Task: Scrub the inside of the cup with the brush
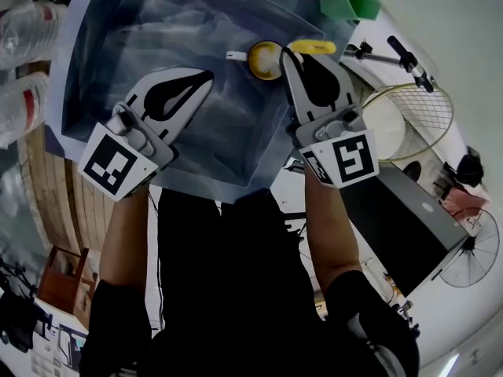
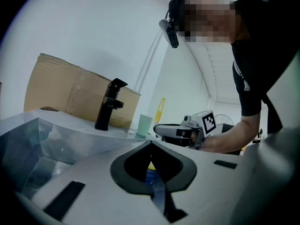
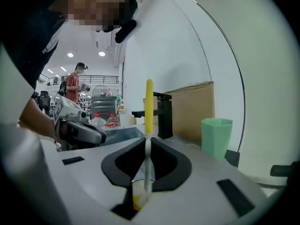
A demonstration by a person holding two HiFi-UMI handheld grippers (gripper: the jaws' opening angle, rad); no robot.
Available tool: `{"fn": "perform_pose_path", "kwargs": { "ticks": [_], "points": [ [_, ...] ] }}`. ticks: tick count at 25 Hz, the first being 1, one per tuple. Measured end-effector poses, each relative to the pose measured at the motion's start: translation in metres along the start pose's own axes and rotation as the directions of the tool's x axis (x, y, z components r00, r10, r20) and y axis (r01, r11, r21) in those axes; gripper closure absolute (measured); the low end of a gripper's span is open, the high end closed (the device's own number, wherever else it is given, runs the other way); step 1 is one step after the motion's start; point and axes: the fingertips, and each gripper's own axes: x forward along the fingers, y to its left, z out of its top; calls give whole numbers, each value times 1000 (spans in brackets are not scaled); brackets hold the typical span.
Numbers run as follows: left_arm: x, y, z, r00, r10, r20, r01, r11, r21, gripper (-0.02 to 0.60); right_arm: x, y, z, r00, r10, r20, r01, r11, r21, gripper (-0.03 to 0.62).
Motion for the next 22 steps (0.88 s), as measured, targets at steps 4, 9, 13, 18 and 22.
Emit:
{"fn": "perform_pose_path", "kwargs": {
  "ticks": [4, 9, 13, 18, 22],
  "points": [
    [-3, 1, -1, 1000, 3, 3, -3, 1000, 2, 566, 2, 3, 18, 1000, 15, 10, -15, 1000, -12, 546],
    [-1, 1, 1, 1000, -3, 6, 3, 1000, 1, 566, -9, -1, 54, 996, -10, 91, 14, 999, -45, 546],
    [-1, 0, 0, 1000, -10, 4, 10, 1000, 8, 566, 6, -2, 26, 999, -12, 34, 13, 1000, -29, 546],
    [-5, -3, -6, 1000, -19, -4, 19, 1000, 4, 566, 12, 3, 2, 1000, 3, -4, -3, 1000, 0, 546],
    [-10, -4, -5, 1000, -30, 3, 30, 1000, 5, 566, 12, 0, 4, 1000, -20, -16, 20, 1000, 19, 546]
  ]
}}
